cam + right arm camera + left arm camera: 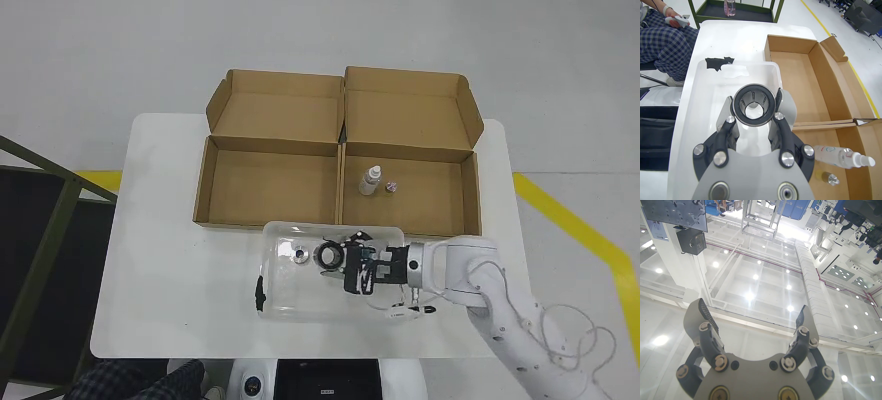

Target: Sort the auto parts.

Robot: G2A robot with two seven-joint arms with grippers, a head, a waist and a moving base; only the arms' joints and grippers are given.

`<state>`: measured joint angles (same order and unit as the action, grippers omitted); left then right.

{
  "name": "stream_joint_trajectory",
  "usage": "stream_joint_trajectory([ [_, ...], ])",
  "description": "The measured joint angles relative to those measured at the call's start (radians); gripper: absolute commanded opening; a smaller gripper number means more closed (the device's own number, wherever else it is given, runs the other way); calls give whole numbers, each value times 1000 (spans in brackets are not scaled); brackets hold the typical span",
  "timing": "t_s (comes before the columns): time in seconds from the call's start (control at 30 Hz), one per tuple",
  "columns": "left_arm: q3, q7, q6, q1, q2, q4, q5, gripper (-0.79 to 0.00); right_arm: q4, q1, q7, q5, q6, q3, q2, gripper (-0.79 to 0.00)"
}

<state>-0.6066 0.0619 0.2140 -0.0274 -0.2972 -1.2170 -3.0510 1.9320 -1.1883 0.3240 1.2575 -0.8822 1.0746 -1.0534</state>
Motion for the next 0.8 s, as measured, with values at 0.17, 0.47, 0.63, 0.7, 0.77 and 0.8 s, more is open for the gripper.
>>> stream_joint_trajectory([
  [0.17, 0, 0, 0, 0, 0, 0, 0, 0, 24, -3, 8, -51, 7, 34, 5, -785],
  [0.47, 0, 0, 0, 0, 0, 0, 0, 0, 68, -17, 3, -120, 13, 119, 18, -785],
  [0.63, 0, 0, 0, 0, 0, 0, 0, 0, 86, -21, -3, -144, 12, 148, 23, -785],
  [0.7, 0, 0, 0, 0, 0, 0, 0, 0, 93, -20, -7, -153, 13, 157, 25, -785],
  [0.77, 0, 0, 0, 0, 0, 0, 0, 0, 99, -20, -11, -161, 15, 164, 26, -785],
  [0.8, 0, 0, 0, 0, 0, 0, 0, 0, 102, -20, -14, -167, 15, 168, 27, -785],
])
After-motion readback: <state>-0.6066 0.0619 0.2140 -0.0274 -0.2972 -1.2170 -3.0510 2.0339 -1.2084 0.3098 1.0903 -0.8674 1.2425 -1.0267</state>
